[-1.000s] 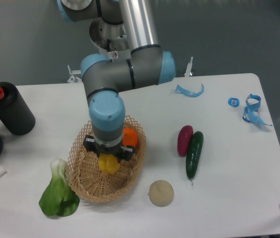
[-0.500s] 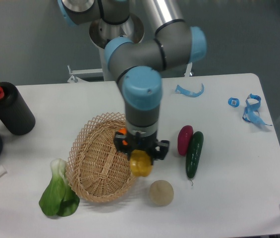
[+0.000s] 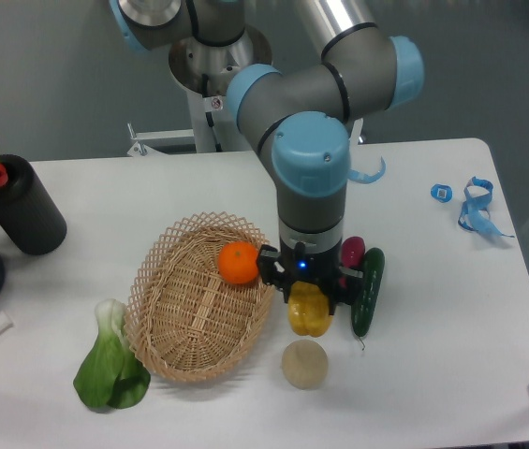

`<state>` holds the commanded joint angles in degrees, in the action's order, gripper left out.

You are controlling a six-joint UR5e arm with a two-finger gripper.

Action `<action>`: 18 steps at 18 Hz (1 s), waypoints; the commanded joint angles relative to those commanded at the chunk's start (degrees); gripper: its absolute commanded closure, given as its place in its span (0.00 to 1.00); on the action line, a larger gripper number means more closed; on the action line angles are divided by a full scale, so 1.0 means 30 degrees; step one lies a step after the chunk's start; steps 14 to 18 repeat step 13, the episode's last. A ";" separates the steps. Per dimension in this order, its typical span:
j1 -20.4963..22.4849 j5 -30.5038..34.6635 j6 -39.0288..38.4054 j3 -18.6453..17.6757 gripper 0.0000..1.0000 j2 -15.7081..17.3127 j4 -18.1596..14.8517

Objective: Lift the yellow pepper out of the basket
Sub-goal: 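Lift the yellow pepper out of the basket and carry it beside the cucumber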

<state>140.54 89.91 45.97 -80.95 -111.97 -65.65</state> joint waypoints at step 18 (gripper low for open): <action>0.0876 0.0616 0.3365 -0.0760 0.67 0.0146 -0.0234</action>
